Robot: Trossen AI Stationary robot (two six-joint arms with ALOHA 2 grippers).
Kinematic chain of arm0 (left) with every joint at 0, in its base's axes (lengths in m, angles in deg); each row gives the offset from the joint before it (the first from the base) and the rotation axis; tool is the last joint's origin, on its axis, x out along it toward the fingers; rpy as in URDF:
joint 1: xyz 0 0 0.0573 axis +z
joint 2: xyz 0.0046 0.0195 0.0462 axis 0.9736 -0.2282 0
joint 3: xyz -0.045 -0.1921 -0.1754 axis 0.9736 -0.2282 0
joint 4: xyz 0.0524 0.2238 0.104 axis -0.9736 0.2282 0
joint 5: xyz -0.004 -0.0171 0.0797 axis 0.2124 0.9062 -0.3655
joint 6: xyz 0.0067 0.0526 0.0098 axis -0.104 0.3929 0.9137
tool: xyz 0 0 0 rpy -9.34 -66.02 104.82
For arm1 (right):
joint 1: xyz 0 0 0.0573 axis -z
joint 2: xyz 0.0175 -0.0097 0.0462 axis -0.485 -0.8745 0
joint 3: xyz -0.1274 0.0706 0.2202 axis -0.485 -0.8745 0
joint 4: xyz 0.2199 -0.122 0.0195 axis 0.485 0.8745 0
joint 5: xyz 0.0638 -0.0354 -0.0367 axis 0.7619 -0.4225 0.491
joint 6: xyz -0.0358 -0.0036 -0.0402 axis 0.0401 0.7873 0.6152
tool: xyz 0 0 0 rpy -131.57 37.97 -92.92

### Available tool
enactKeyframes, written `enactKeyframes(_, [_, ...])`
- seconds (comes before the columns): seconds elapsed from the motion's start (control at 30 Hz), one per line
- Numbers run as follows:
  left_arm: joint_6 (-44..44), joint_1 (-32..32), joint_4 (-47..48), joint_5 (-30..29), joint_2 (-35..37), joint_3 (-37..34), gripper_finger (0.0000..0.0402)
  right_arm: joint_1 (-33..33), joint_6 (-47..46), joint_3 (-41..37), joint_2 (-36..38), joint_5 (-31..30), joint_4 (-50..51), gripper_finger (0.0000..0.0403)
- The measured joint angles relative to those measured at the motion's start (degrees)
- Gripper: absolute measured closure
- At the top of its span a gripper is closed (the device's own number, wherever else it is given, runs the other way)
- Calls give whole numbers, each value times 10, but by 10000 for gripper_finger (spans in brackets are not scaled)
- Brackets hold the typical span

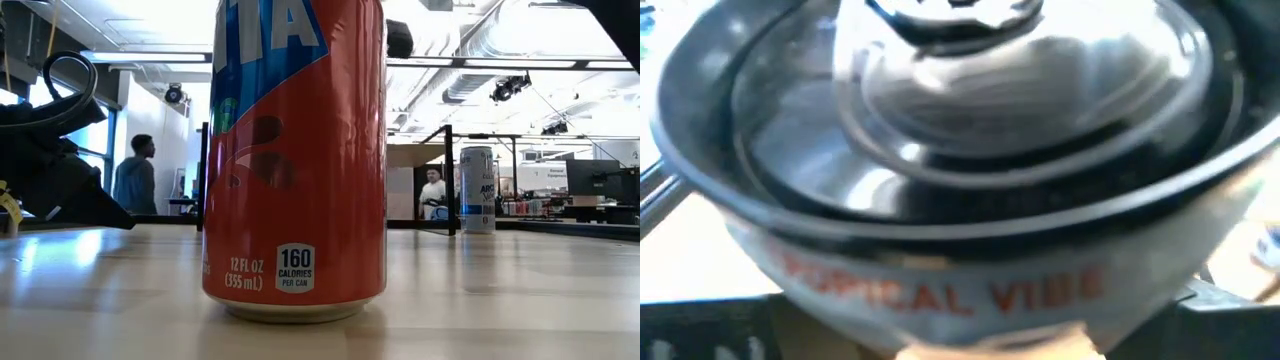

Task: Place canned beverage on shelf
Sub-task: Put the white and yellow soda can on the shelf aligned with the other white and yellow soda can

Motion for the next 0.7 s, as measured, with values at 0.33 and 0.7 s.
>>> enactKeyframes(0.33, [0,0,0,0,0,0,2,46,204,36,0,-9,-145,143])
enactKeyframes(0.7, [0,0,0,0,0,0,2,99,435,36,0,42,-366,148])
